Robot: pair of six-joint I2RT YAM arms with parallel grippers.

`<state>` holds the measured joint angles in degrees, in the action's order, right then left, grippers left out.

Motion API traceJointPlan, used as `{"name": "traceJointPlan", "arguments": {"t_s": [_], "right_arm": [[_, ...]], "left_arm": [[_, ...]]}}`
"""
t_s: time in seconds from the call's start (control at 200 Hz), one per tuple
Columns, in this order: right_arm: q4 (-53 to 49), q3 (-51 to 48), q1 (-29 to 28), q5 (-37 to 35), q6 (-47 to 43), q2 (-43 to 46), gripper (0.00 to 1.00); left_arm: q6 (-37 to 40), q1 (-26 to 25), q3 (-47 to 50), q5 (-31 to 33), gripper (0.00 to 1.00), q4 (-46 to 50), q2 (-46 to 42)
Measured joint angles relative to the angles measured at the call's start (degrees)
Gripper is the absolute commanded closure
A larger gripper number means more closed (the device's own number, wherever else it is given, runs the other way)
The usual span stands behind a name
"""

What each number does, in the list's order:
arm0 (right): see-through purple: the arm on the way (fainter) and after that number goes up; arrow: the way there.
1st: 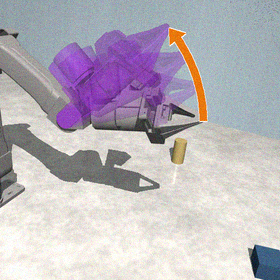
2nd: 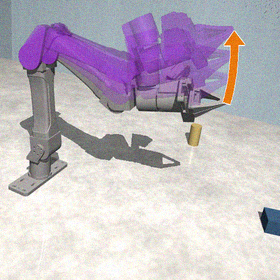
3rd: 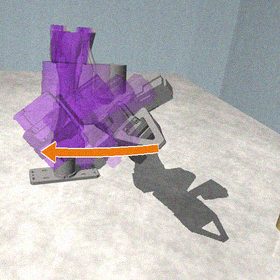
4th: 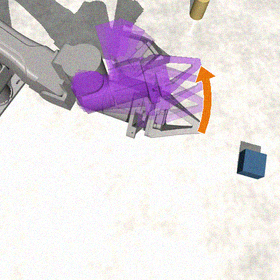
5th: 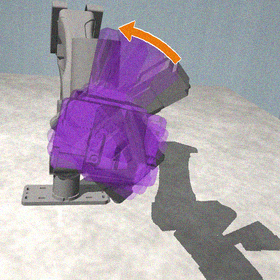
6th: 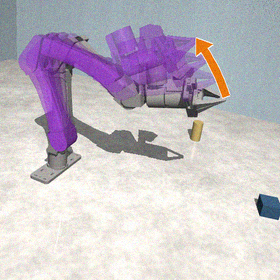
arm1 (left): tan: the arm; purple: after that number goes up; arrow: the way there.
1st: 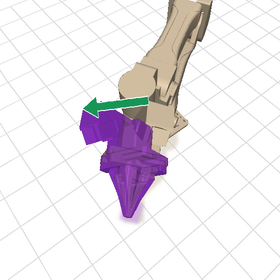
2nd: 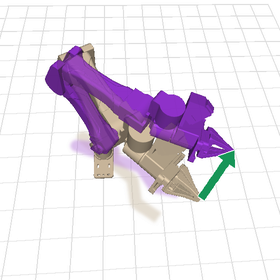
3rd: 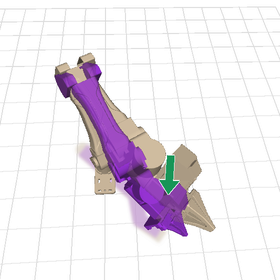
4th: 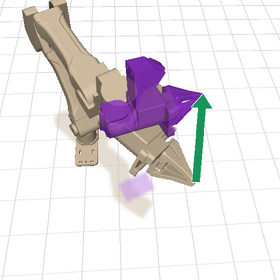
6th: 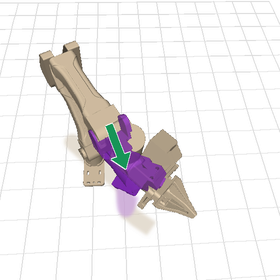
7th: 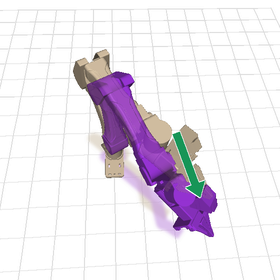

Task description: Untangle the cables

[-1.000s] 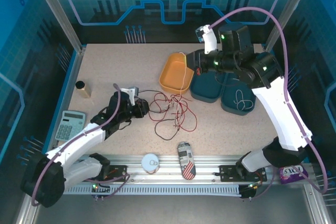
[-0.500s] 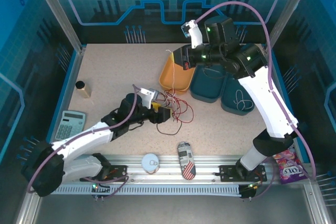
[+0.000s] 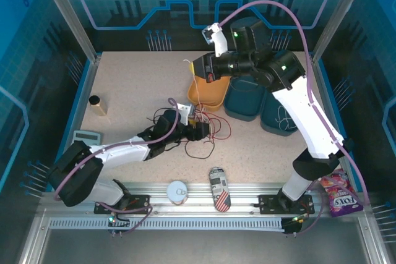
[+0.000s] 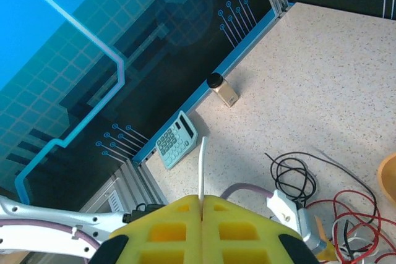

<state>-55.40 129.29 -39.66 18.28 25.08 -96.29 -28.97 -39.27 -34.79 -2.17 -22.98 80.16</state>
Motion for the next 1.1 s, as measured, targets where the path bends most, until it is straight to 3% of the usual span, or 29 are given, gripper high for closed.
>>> {"name": "traceJointPlan", "arguments": {"t_s": [0.21,0.475,0.575,0.65,0.986,1.096], "right_arm": [[-1.7,4.9,-0.1,-2.3,0.2,-0.6,1.0],[-2.7,6.5,-0.1,-6.4,0.0,3.7,1.0],[-3.0,6.5,0.0,-7.2,-0.1,5.3,1.0],[-3.0,6.5,0.0,-7.4,-0.1,6.1,1.0],[-3.3,7.3,4.5,-6.9,-0.1,7.6,1.0],[-2.8,2.5,5.0,-7.8,-0.1,11.1,1.0]], "left_arm": [[-6.4,0.4,0.3,7.4,0.46,0.5,2.6],[-15.4,6.7,5.1,10.8,0.82,0.4,3.1],[-17.8,9.5,6.9,11.0,0.89,0.4,3.1],[-19.5,11.4,7.9,11.0,1.0,0.6,3.0],[-20.6,21.6,11.6,11.0,1.0,5.7,-2.8],[-20.6,23.6,12.2,11.0,1.0,7.5,-5.3]]}}
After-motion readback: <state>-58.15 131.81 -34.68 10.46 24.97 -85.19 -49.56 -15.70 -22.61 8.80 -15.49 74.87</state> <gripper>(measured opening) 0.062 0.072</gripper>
